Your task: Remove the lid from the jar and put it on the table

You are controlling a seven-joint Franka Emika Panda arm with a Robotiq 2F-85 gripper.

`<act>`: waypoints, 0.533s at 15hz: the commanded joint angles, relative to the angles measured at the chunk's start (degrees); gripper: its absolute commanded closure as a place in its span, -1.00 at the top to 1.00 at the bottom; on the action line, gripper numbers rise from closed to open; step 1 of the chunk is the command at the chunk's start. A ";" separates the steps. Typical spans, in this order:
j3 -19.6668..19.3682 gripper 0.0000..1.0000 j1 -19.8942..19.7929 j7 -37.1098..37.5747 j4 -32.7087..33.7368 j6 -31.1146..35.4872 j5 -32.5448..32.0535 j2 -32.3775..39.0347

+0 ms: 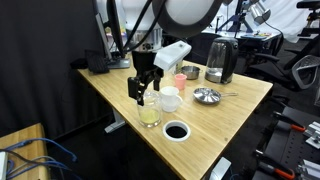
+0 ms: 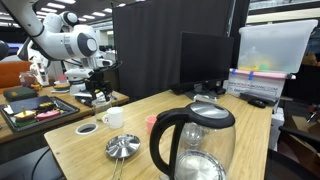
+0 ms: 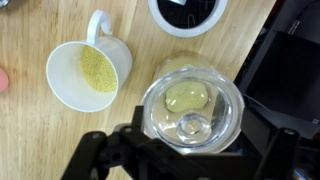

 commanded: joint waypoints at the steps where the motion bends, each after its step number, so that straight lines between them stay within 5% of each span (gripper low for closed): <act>1: -1.12 0.32 1.25 0.80 1.48 -1.84 -0.03 0.56; 8: -0.95 -0.49 1.13 0.69 2.07 -2.96 0.81 0.41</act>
